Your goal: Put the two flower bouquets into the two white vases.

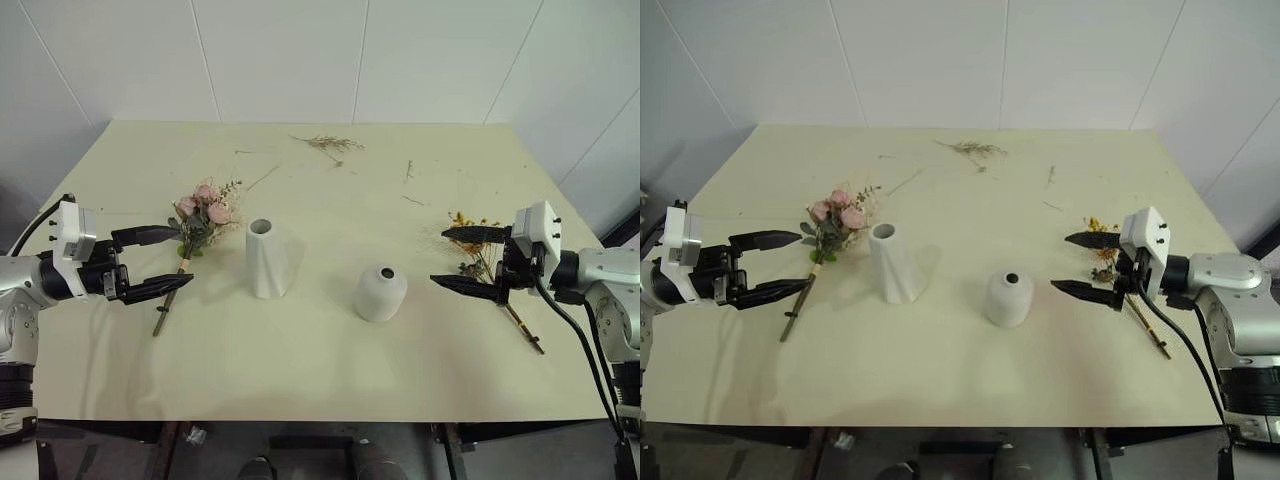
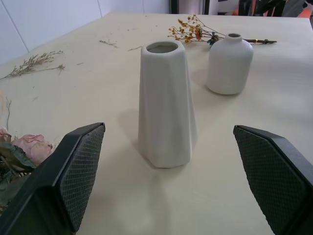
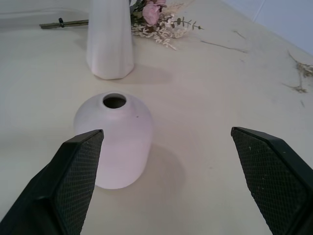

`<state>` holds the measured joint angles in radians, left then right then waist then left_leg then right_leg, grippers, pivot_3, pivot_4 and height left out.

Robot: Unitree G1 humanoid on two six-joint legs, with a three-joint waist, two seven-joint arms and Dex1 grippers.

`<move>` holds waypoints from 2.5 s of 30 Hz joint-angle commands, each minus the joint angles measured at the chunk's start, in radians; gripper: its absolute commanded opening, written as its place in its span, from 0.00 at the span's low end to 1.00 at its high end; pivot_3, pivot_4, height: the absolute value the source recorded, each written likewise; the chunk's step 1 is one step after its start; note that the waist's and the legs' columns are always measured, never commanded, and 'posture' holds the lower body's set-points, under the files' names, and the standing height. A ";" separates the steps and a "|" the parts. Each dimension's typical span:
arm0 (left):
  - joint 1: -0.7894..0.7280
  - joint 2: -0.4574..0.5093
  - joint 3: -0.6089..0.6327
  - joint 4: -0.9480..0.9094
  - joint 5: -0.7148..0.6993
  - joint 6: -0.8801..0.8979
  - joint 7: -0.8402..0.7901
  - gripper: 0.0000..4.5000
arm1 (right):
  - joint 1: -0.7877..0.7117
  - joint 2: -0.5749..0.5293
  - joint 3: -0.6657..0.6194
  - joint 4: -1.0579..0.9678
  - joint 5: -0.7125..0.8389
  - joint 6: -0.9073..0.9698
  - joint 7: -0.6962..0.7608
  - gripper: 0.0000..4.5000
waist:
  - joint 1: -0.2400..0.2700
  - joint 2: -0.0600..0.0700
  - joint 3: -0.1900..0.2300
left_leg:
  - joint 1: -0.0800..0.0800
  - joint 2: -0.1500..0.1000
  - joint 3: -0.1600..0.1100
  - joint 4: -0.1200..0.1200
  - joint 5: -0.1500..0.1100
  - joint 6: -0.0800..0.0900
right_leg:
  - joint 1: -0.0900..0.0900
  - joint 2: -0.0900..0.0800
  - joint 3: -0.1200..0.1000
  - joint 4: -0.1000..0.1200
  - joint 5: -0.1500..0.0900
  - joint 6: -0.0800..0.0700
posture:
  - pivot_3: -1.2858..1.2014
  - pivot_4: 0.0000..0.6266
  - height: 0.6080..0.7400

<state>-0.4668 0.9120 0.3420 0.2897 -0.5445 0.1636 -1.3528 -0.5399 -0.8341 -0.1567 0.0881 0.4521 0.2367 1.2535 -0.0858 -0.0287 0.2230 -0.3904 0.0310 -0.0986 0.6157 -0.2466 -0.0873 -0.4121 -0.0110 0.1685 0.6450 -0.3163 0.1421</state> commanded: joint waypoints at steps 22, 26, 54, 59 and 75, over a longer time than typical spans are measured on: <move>0.057 0.096 -0.008 -0.205 -0.107 0.161 -0.150 1.00 | -0.222 -0.333 0.166 0.095 -0.114 0.735 -0.084 0.98 | 0.001 0.002 0.001 | 0.000 0.000 0.000 -0.001 0.000 0.000 | -0.002 0.000 0.000 0.000 -0.002 -0.003 | 0.52 0.24 1.00; 0.002 0.058 -0.021 -0.180 -0.095 0.133 -0.133 1.00 | -0.251 -0.351 0.238 0.112 -0.124 0.900 -0.099 0.98 | 0.000 0.002 0.001 | 0.000 0.000 0.001 -0.001 0.000 0.000 | -0.002 0.000 0.000 0.000 -0.002 -0.003 | 0.52 0.24 1.00; 0.263 0.040 0.161 -0.593 -0.250 0.268 0.069 1.00 | -0.458 -0.106 0.518 0.578 -0.348 0.816 -0.118 0.55 | -0.022 -0.001 -0.001 | 0.000 0.000 0.002 0.008 -0.001 0.000 | 0.003 0.000 0.001 -0.001 -0.001 0.001 | 0.52 0.24 1.00; 0.222 0.044 0.131 -0.564 -0.242 0.259 0.066 1.00 | -0.439 -0.120 0.508 0.562 -0.369 0.804 -0.094 0.15 | -0.025 -0.001 -0.001 | 0.000 0.000 0.002 0.006 -0.001 0.001 | 0.002 0.000 0.001 -0.001 -0.001 0.001 | 0.52 0.24 1.00; 0.143 0.036 0.066 -0.454 -0.209 0.215 0.043 1.00 | -0.305 -0.073 -0.039 0.266 -0.105 0.548 -0.179 0.00 | -0.026 0.002 0.001 | -0.001 0.000 0.002 0.005 -0.001 0.001 | 0.001 0.001 0.001 0.000 -0.001 0.001 | 0.52 0.24 1.00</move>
<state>-0.3098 0.9422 0.3941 -0.1747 -0.7581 0.3989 -1.3041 -0.8520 -0.9137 -0.0982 0.4296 0.2776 0.8273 1.0841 -0.1120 -0.0267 0.2241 -0.3910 0.0313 -0.0977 0.6203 -0.2479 -0.0863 -0.4108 -0.0098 0.1691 0.6448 -0.3170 0.1430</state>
